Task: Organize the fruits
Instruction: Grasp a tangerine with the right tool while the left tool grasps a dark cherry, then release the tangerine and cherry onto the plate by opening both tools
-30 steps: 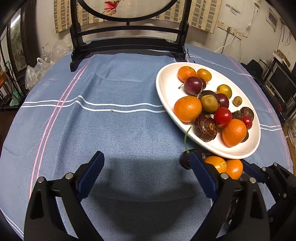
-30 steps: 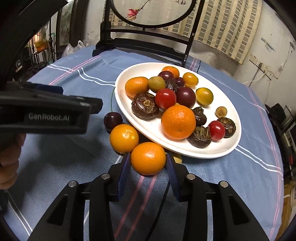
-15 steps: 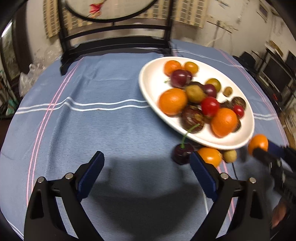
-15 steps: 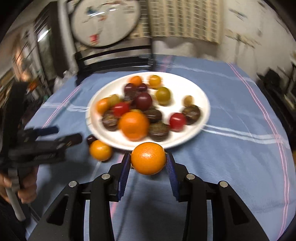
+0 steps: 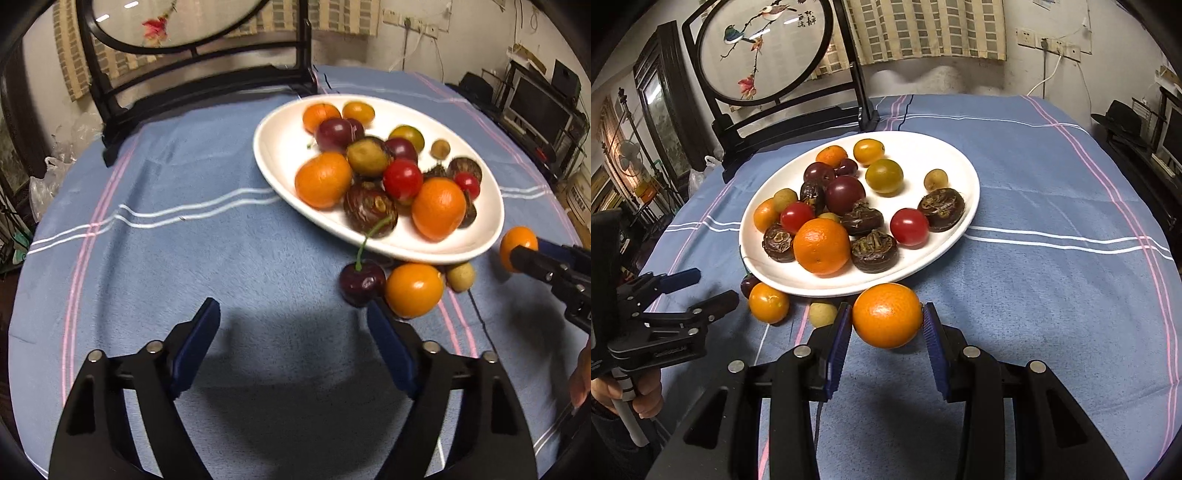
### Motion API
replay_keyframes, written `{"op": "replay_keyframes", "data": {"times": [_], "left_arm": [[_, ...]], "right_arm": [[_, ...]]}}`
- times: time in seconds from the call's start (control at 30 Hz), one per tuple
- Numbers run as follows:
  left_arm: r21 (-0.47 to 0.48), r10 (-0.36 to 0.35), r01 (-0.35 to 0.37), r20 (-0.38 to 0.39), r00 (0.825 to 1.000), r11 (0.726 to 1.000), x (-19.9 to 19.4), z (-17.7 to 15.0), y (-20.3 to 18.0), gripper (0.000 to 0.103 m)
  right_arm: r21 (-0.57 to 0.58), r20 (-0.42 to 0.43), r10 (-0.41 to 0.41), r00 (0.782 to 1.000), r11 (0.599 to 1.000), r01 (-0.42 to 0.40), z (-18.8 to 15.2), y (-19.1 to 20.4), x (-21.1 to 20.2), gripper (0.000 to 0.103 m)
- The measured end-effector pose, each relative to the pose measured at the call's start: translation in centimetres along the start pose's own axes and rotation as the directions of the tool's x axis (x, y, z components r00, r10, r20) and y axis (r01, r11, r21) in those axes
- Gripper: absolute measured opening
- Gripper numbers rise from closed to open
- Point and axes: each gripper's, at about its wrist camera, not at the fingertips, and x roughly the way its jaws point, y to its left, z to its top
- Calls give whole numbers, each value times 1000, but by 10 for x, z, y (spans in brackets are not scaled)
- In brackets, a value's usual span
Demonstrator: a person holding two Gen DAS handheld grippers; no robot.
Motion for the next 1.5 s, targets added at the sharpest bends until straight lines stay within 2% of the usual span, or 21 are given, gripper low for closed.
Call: {"op": "replay_keyframes", "data": {"times": [0.17,0.2,0.23,0.43,0.53,0.6,0.63,0.87,1.0,1.1,1.23,1.43,1.5], "left_arm": [[21,-13,13,-15,1000,1000,8,-3,-6,78],[28,-9,10,-13,1000,1000,9,-3,-8,75],[40,0,1,-7,1000,999,12,-3,-11,66],[40,21,-24,55,998,999,19,3,-17,60],[1,-27,27,67,997,1000,23,7,-13,48],[6,-30,29,82,996,1000,25,9,-14,42],[14,-38,37,84,996,999,24,9,-15,26],[-23,-36,38,102,994,999,11,9,-8,26],[-71,-47,56,119,992,996,-5,12,-3,26],[-75,-71,82,137,988,994,-17,25,-6,26],[-47,-56,63,143,988,997,-19,54,-18,26],[-43,-20,27,147,989,999,-6,96,-31,26],[-63,-3,11,137,991,998,3,105,-32,31]], "right_arm": [[8,-3,-3,1000,1000,3,0,-2,0,40],[8,-2,-2,1000,1000,2,0,-2,0,40],[7,-2,-1,1000,1000,1,0,-1,0,40],[-15,7,18,1000,1000,-18,-1,6,-5,40],[-22,4,19,1000,1000,-19,-2,8,-5,40],[-22,-1,17,1000,1000,-17,-2,9,-2,40],[-21,-3,16,1000,1000,-16,-2,8,-2,40],[-11,19,17,1000,1000,-17,-2,6,-7,40],[2,99,28,995,1000,-28,3,6,-20,40],[7,129,39,991,999,-40,17,6,-28,40],[-13,132,42,990,999,-41,42,9,-24,40],[-7,95,48,994,999,-48,71,7,11,40],[-2,63,51,997,999,-51,74,6,24,41]]}}
